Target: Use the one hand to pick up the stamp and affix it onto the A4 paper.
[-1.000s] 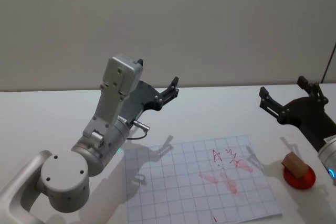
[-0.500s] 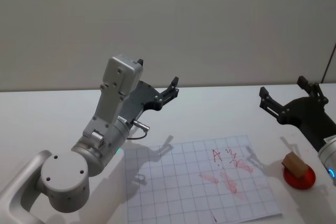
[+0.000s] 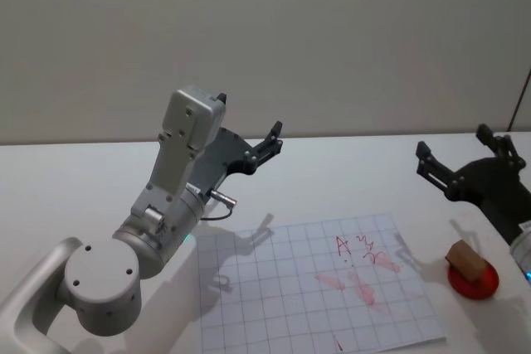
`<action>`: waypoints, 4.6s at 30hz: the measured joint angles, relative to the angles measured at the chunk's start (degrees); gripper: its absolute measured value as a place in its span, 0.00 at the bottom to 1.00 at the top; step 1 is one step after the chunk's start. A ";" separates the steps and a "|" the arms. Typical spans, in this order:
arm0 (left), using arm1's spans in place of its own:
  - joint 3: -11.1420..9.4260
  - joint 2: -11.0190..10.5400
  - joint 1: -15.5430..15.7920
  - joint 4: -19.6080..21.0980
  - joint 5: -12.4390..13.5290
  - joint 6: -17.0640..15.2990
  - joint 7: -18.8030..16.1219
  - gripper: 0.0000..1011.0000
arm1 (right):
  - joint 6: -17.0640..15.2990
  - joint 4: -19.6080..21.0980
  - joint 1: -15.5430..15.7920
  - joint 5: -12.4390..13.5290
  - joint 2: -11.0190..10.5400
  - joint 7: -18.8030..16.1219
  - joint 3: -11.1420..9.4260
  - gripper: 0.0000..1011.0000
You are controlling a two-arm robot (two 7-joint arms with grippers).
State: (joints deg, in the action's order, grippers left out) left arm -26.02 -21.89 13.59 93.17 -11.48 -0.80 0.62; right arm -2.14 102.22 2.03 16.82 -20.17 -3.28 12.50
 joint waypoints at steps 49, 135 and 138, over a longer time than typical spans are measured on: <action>0.00 0.00 0.00 0.00 0.00 0.00 0.00 0.99 | -16.04 4.69 10.53 0.49 -7.56 -0.15 -2.51 0.99; 0.00 0.00 0.00 0.00 0.00 0.00 0.00 0.99 | -20.01 -1.88 -4.64 -8.07 2.10 -24.54 4.59 0.22; 0.00 0.00 0.00 0.00 0.00 0.00 0.00 0.99 | -21.58 -2.71 -5.19 -9.74 2.30 -26.27 5.35 0.22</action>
State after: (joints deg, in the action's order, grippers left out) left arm -26.03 -21.89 13.59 93.17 -11.48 -0.79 0.63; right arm -23.72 99.52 -3.15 7.08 -17.87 -29.55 17.85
